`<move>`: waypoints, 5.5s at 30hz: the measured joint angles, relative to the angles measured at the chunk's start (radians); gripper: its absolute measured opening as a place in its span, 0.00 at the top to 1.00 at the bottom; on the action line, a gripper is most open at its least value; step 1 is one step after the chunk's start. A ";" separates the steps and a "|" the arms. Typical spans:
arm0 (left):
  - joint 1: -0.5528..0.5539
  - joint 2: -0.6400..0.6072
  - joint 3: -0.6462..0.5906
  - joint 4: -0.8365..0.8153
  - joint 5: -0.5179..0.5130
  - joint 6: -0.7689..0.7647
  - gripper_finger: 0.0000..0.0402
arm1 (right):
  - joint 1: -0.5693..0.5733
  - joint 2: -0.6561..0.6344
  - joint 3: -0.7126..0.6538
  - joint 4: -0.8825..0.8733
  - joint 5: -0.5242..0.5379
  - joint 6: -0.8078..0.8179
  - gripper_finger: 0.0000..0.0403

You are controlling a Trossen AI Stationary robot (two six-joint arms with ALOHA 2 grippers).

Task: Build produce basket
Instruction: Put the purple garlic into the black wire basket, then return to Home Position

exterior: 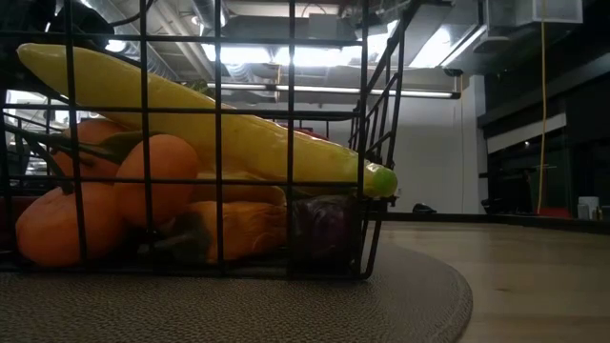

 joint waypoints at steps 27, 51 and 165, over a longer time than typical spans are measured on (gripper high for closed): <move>0.000 0.000 0.000 0.000 -0.001 0.000 0.42 | -0.075 0.217 0.000 -0.361 0.572 0.316 0.64; 0.000 0.000 0.000 0.000 -0.001 0.000 0.42 | -0.032 0.300 0.000 -0.595 0.569 0.690 0.55; 0.000 0.000 0.000 0.002 -0.001 0.000 0.42 | -0.057 0.560 0.371 -0.362 0.328 0.007 0.33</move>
